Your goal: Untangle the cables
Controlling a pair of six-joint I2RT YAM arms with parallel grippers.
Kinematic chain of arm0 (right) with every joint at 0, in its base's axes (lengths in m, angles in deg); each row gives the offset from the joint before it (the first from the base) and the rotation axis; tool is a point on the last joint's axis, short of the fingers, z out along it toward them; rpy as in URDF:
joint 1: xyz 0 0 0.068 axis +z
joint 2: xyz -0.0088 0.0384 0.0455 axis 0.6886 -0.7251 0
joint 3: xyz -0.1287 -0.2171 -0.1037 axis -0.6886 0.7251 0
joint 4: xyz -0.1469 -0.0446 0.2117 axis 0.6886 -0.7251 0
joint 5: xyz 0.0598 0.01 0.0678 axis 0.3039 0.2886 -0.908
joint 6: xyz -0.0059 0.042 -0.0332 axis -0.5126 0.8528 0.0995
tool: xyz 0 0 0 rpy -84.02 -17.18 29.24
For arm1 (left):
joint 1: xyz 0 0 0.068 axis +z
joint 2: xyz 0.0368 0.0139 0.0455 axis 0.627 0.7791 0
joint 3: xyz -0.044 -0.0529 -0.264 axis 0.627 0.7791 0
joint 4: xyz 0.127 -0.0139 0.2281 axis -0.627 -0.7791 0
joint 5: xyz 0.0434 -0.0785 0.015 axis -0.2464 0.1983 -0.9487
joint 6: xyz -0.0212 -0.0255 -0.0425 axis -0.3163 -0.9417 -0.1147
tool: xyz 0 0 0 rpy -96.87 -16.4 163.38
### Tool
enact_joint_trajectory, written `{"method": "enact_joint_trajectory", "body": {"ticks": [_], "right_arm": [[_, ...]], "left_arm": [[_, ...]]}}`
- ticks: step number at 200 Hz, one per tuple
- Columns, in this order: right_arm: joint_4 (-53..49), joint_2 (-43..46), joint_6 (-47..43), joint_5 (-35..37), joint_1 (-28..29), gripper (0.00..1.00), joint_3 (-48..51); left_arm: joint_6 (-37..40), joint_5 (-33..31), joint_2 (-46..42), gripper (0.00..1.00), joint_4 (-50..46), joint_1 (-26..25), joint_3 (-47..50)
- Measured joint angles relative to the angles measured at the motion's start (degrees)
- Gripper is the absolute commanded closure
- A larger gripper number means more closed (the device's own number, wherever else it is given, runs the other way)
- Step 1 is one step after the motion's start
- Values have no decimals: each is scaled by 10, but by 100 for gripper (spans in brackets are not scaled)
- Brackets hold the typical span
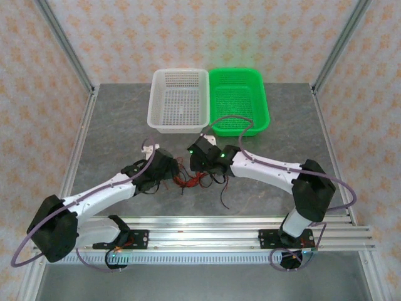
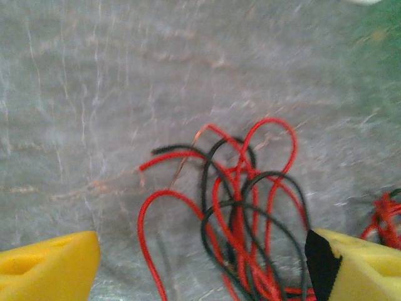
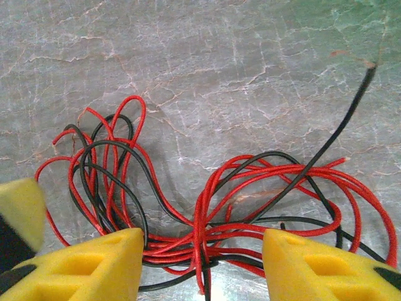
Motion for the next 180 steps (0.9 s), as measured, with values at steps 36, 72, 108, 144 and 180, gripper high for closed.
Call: {"method": "enact_joint_trajectory", "body": {"ticks": [36, 72, 108, 144, 180], "right_arm": [[8, -42, -3, -12, 1, 49, -1], [38, -84, -2, -27, 1, 52, 19], [55, -109, 9, -28, 1, 64, 50], [72, -103, 32, -1, 4, 75, 69], [64, -57, 63, 53, 1, 82, 119]], "left_arm": [[-2, 52, 47, 24, 59, 9, 17], [-12, 78, 92, 43, 116, 9, 42], [-15, 64, 113, 68, 147, 12, 58], [-20, 46, 119, 73, 146, 12, 58], [-28, 41, 117, 72, 146, 17, 58]]}}
